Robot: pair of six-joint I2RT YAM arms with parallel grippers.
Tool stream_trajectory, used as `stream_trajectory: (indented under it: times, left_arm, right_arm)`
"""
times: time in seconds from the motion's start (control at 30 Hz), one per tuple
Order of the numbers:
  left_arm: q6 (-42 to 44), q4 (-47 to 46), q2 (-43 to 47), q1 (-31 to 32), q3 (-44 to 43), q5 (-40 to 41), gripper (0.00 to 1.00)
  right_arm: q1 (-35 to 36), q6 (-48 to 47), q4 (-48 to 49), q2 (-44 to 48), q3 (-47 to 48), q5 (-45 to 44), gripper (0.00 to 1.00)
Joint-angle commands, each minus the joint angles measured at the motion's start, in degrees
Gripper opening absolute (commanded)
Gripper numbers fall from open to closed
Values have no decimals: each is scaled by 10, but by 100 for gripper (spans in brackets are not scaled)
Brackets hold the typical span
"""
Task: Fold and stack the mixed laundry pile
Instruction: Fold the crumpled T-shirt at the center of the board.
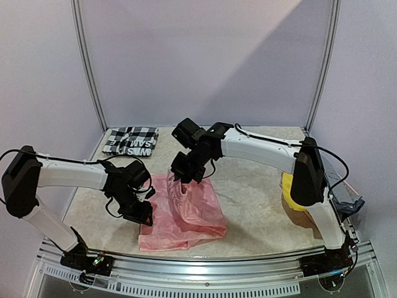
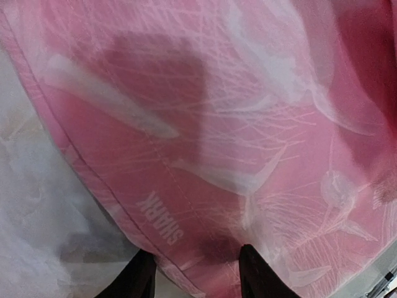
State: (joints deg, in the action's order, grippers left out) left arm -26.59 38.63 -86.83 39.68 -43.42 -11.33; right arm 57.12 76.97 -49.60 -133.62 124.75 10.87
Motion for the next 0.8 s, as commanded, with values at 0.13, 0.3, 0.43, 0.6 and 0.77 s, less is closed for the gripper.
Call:
stream_trajectory:
  times: [0.13, 0.3, 0.43, 0.6, 0.77]
  left_arm:
    - [6, -17, -16, -7, 6, -10, 46]
    - [4, -12, -11, -7, 4, -10, 45]
    - [-1, -9, -6, -7, 3, -9, 45]
    - [-18, 37, 32, -8, -5, 14, 45]
    - [-81, 127, 128, -17, -22, 86, 46]
  right_arm:
    - [14, 23, 122, -52, 5, 50, 6]
    - [18, 32, 174, -69, -11, 87, 17]
    - [18, 28, 215, -60, -37, 98, 30]
    - [17, 18, 224, -52, -38, 109, 48]
    - [15, -3, 227, -38, -47, 117, 53]
